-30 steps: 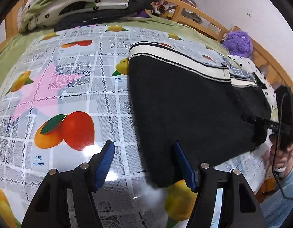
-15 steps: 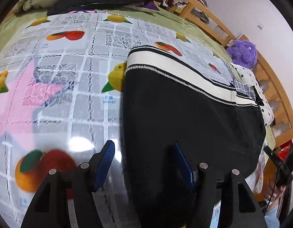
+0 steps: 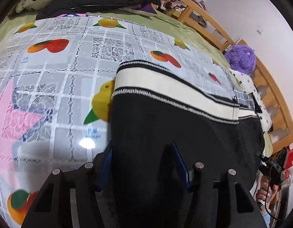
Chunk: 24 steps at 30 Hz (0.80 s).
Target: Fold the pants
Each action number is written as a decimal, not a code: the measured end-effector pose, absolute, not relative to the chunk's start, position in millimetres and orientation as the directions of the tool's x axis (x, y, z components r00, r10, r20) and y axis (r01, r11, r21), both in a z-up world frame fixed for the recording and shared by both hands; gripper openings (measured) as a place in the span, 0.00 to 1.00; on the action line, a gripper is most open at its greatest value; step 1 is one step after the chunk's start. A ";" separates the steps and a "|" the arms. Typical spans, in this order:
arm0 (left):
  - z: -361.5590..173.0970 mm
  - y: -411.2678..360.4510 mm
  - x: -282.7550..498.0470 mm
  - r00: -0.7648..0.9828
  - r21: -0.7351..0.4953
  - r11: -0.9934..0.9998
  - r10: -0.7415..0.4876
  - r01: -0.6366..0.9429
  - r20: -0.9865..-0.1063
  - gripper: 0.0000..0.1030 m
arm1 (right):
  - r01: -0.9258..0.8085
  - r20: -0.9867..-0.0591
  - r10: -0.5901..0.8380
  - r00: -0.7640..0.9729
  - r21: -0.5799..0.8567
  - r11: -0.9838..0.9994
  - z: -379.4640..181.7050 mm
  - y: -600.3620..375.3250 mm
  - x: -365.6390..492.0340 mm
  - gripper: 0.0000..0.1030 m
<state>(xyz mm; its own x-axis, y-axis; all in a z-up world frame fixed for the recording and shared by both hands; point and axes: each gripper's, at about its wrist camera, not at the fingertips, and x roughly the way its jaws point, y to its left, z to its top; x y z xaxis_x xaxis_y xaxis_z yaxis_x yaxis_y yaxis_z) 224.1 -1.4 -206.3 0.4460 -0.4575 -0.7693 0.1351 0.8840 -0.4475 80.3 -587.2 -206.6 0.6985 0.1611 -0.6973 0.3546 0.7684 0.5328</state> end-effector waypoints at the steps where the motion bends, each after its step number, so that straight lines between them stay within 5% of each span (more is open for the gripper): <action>1: -207.1 -0.8 226.9 0.445 -0.455 0.881 -0.462 0.129 -0.767 0.47 | 0.357 -0.692 0.164 0.703 0.543 0.760 -208.9 -589.6 85.9 0.39; 4: -208.7 2.2 237.3 0.431 -0.480 0.871 -0.474 0.103 -0.768 0.32 | 0.363 -0.672 0.184 0.718 0.586 0.724 -215.1 -594.3 99.7 0.33; 5: -210.2 3.1 240.7 0.414 -0.493 0.865 -0.484 0.092 -0.771 0.27 | 0.371 -0.685 0.178 0.707 0.573 0.731 -216.7 -593.8 107.3 0.12; 6: -210.1 3.8 242.1 0.403 -0.511 0.856 -0.498 0.085 -0.768 0.20 | 0.384 -0.710 0.167 0.685 0.546 0.744 -218.0 -590.3 115.0 0.11; 11: -168.7 10.5 238.6 0.431 -0.542 0.829 -0.542 0.136 -0.721 0.12 | 0.400 -0.747 0.033 0.664 0.393 0.828 -187.5 -562.0 128.9 0.10; 19: -85.5 103.4 222.4 0.602 -0.381 0.918 -0.367 0.111 -0.709 0.10 | 0.207 -0.693 0.232 0.683 0.487 0.848 -129.7 -479.5 153.2 0.09; 24: -106.1 144.7 210.6 0.573 -0.210 0.978 -0.177 0.007 -0.801 0.11 | 0.078 -0.741 0.369 0.561 0.491 0.867 -159.0 -401.2 169.6 0.15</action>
